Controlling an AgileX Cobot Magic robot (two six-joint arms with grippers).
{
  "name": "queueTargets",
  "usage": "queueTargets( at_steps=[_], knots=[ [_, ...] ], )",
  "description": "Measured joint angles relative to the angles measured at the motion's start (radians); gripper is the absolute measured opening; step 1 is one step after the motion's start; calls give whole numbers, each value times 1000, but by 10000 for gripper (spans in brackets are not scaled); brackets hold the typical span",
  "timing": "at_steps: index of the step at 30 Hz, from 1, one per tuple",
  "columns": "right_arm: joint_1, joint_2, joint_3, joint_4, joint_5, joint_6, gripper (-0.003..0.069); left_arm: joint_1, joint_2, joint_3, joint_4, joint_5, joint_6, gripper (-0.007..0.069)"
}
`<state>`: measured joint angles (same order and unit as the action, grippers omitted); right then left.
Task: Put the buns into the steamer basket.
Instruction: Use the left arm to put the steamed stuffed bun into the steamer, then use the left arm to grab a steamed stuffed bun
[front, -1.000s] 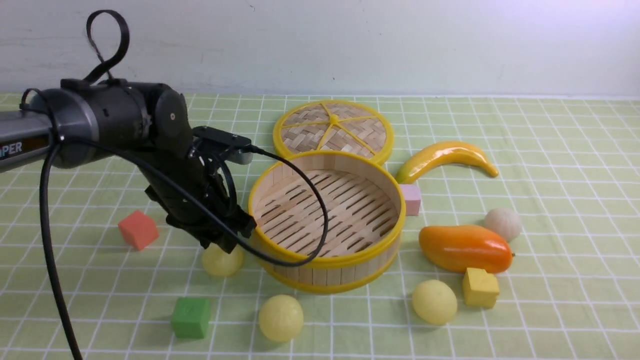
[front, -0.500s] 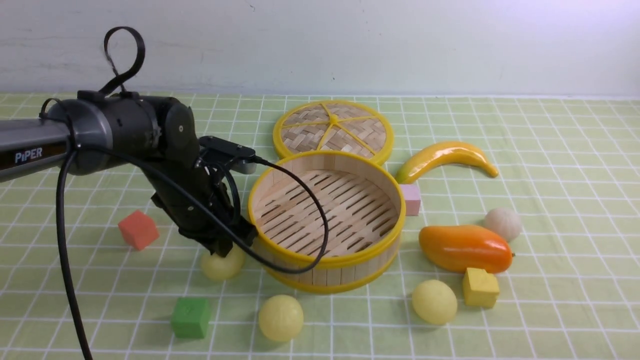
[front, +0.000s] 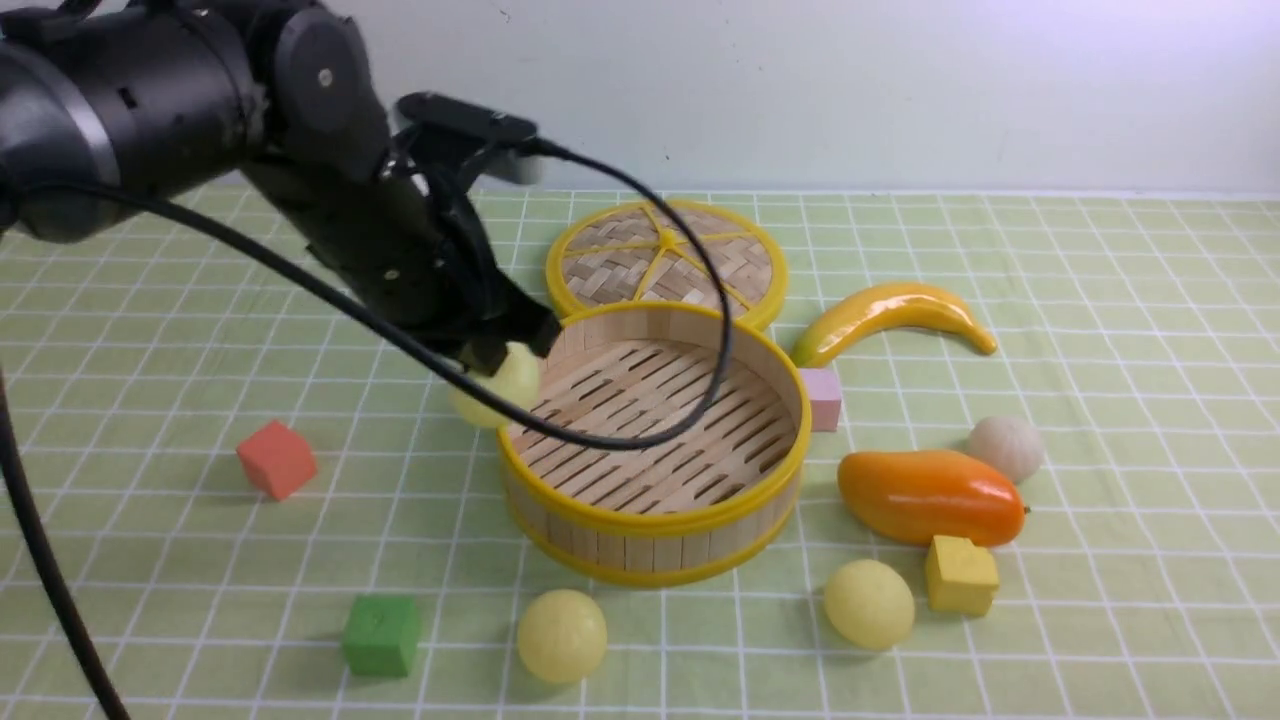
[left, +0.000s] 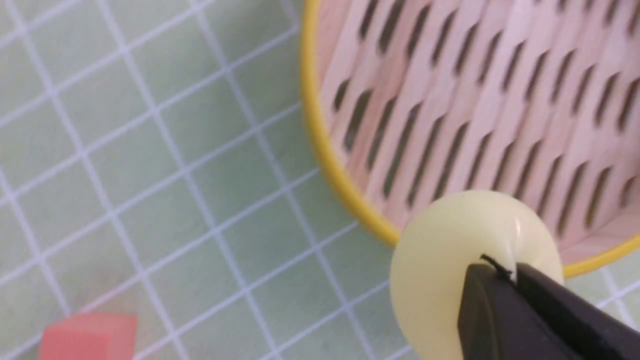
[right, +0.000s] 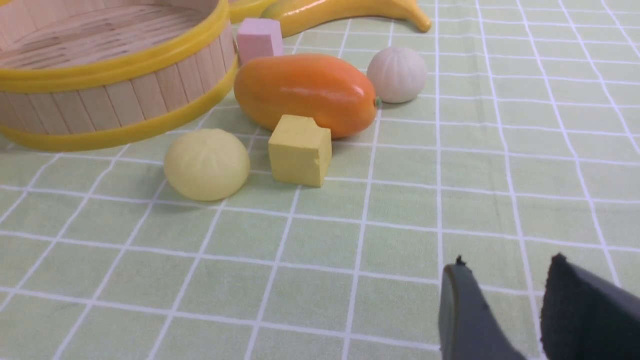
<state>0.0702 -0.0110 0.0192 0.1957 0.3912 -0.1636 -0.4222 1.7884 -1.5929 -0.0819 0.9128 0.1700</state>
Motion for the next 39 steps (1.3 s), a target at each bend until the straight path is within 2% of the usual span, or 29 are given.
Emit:
queueTargets(
  at_steps=[6,10,13,16,17,19,20,22,27,28,33,36,39],
  knots=[
    [0,0,0,0,0,0,239,-23,171,-120,8,-7,-28,-13],
    [0,0,0,0,0,0,239,-19,308,-212,63,2,-105,15],
    [0,0,0,0,0,0,239,-18,364,-259,82,37,-126,110],
    [0,0,0,0,0,0,239,-18,365,-303,82,101,-147,266],
    [0,0,0,0,0,0,239,-18,365,-303,82,101,-149,276],
    [0,0,0,0,0,0,239,-18,327,-344,82,182,-188,367],
    [0,0,0,0,0,0,239,-18,311,-346,82,203,-199,370],
    [0,0,0,0,0,0,239,-23,253,-337,82,241,-214,344],
    [0,0,0,0,0,0,239,-127,-20,-90,82,245,-219,25],
    [0,0,0,0,0,0,239,-147,-45,-32,82,232,-219,1],
    [0,0,0,0,1,0,239,-280,-141,280,59,101,-253,-13],
    [0,0,0,0,1,0,239,-292,-131,366,60,35,-266,-10],
    [0,0,0,0,1,0,239,-274,-105,387,65,-8,-269,36]
  ],
)
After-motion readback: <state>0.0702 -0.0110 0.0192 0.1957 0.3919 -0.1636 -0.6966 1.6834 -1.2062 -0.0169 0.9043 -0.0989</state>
